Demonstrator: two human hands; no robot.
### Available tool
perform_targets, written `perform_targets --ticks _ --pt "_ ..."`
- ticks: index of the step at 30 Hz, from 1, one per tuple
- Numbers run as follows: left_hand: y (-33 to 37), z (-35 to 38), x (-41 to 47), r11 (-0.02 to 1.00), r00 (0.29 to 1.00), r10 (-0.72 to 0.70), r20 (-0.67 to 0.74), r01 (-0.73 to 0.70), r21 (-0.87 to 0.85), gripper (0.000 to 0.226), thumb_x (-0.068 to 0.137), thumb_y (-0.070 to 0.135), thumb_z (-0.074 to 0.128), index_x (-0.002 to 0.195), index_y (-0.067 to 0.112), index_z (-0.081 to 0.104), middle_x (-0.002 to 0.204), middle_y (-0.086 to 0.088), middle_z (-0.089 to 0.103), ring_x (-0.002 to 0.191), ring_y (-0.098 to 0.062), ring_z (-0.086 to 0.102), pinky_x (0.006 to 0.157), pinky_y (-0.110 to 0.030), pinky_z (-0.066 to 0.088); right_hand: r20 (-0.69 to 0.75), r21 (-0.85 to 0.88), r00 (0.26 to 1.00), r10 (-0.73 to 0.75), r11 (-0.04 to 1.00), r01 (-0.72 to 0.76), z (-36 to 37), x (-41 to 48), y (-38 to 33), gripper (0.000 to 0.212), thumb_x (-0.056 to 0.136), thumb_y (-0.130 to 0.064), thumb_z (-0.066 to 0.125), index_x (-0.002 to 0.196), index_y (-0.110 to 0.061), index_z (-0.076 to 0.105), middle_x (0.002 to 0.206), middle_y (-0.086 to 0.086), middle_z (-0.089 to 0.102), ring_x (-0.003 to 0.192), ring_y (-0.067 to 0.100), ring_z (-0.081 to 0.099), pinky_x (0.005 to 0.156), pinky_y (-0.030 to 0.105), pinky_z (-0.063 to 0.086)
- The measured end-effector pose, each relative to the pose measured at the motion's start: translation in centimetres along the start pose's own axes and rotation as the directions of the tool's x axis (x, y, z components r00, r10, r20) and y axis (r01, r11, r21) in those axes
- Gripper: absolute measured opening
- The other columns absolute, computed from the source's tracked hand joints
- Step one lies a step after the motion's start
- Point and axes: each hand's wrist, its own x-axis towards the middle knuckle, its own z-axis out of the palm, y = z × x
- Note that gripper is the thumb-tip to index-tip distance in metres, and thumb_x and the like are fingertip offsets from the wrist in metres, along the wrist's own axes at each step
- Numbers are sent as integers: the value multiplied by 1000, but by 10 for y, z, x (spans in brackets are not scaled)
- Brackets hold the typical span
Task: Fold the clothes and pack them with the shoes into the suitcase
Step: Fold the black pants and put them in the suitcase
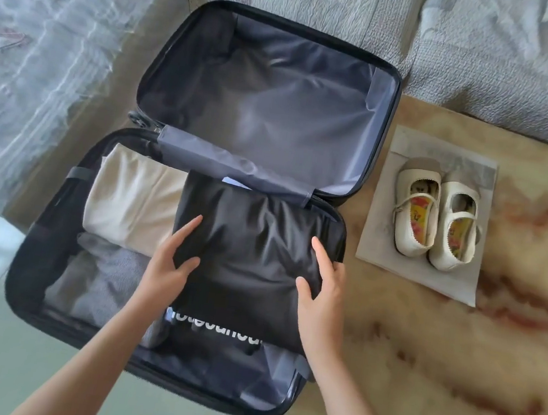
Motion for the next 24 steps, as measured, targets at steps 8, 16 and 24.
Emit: perform_targets --ticks 8,16,24 --pt "-8 5 14 933 996 21 -90 13 359 75 83 4 68 144 31 34 152 -6 14 143 -24 10 118 -45 13 80 -572 987 -142 805 162 6 -7 17 106 63 -43 84 150 -21 29 155 19 18 141 40 21 106 54 34" --pt "-40 1 -1 578 884 145 445 -440 687 102 69 82 41 150 41 -4 159 2 -16 146 -17 -16 119 -47 7 532 -624 846 -24 665 411 3 0 25 132 64 -76 62 144 -28 -31 146 6 -45 135 23 -40 113 40 -18" --pt "-43 1 2 574 898 96 430 -403 713 100 69 87 33 150 40 0 158 3 -19 145 -15 -20 119 -44 2 540 -628 840 45 686 367 13 -2 24 138 61 -77 64 141 -26 -35 143 8 -48 134 27 -42 116 45 -14"
